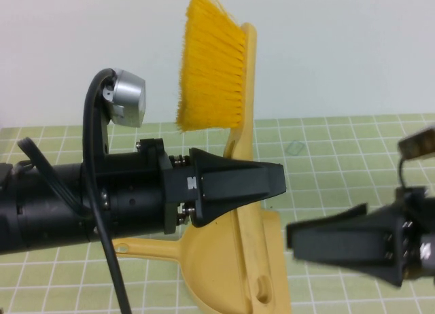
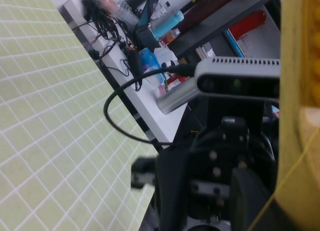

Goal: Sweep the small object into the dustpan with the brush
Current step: Hand over the broom

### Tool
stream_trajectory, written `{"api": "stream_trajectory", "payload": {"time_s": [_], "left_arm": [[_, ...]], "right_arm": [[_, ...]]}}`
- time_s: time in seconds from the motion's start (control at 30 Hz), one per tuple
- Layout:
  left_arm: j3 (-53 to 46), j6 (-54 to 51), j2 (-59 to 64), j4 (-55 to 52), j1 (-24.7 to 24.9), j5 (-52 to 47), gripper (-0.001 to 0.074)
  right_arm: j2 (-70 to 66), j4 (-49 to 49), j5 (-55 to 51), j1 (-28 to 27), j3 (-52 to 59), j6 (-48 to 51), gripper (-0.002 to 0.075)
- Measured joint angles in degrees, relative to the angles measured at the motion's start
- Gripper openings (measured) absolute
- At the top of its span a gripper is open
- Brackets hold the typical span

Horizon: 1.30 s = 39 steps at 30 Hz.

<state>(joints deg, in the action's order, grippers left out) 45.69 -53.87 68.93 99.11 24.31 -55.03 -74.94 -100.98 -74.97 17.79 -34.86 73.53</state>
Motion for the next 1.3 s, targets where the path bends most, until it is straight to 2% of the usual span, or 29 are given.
{"api": "stream_trajectory", "payload": {"time_s": [0.33, 0.57, 0.67, 0.93, 0.97, 1.07, 1.17, 1.3], "left_arm": [[0.0, 0.0, 0.0, 0.0, 0.0, 0.0, 0.0151], [0.0, 0.0, 0.0, 0.0, 0.0, -0.24, 0.0151], [0.0, 0.0, 0.0, 0.0, 0.0, 0.02, 0.0151], [0.0, 0.0, 0.0, 0.0, 0.0, 0.76, 0.0151], [0.0, -0.26, 0.0, 0.0, 0.0, 0.76, 0.0151], [0.0, -1.39, 0.0, 0.11, 0.0, 0.27, 0.016], [0.0, -1.94, 0.0, 0.0, 0.0, 0.15, 0.0226], [0.6, -4.05, 0.0, 0.0, 0.0, -0.45, 0.0443]], "right_arm": [[-3.38, -2.59, 1.41, 8.49, -2.65, 2.47, 0.0497], [-5.56, -2.59, 5.18, 11.15, -8.19, 0.91, 0.0489], [-6.71, -2.59, 4.79, 11.74, -9.83, 0.7, 0.0414], [-8.72, -2.59, 5.17, 12.11, -10.58, 1.02, 0.0029], [-8.72, -2.59, 5.17, 12.11, -10.58, 1.2, -0.0002], [-8.72, -2.59, 5.17, 12.11, -10.66, 1.93, -0.0003], [-8.72, -2.59, 4.92, 12.11, -10.66, 2.78, -0.0003], [-8.4, -2.59, 4.52, 11.34, -10.71, 2.67, -0.0003]]}}
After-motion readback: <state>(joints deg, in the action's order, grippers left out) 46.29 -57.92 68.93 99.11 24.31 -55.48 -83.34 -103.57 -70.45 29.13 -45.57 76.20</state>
